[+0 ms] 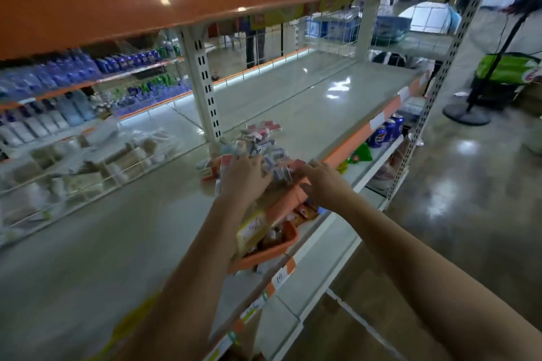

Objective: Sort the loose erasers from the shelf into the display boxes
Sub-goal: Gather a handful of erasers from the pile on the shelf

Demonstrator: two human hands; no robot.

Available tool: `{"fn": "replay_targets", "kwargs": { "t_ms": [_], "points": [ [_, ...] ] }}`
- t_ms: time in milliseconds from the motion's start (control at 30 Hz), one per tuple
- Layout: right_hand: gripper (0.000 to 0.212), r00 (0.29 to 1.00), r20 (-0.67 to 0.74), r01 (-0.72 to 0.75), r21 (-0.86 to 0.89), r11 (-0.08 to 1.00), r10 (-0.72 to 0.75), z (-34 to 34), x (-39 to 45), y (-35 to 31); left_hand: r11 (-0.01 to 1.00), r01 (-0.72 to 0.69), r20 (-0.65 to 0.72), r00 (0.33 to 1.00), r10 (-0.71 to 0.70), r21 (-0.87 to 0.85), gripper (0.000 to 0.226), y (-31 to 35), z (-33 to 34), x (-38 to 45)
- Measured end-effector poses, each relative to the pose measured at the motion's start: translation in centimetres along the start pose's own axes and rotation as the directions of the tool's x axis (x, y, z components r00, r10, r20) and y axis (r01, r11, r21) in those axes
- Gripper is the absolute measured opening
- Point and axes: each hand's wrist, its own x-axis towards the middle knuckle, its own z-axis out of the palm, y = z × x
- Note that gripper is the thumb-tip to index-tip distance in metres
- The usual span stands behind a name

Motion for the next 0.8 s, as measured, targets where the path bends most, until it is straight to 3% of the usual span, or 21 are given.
{"fn": "replay_targets", "kwargs": {
  "t_ms": [133,400,567,700,800],
  "points": [
    [0.033,0.997,0.045,0.069,0.014,0.998,-0.069,-0.8,6.2,2.4,0.998,0.057,-0.004,0.998,-0.057,-0.02,0.037,-0.9,0.2,4.9],
    [0.035,0.965,0.142,0.202,0.13,0.971,-0.22,0.7,13.4,3.9,0.988,0.125,0.115,0.984,-0.135,0.085,0.031,-0.7,2.5,8.9],
    [0.037,0.905,0.181,0.343,0.221,0.913,-0.384,0.9,16.6,4.0,0.976,0.214,0.287,0.934,-0.214,0.034,0.031,-0.2,2.5,10.1],
    [0.029,0.825,0.222,0.474,0.23,0.85,-0.52,1.0,18.7,4.6,0.963,0.269,0.323,0.912,-0.253,-0.004,0.025,0.8,2.1,10.4],
    [0.021,0.784,0.201,0.497,0.362,0.788,-0.587,0.7,20.0,5.6,0.939,0.328,0.294,0.912,-0.285,-0.107,0.014,1.4,2.3,10.0]
  ]
}}
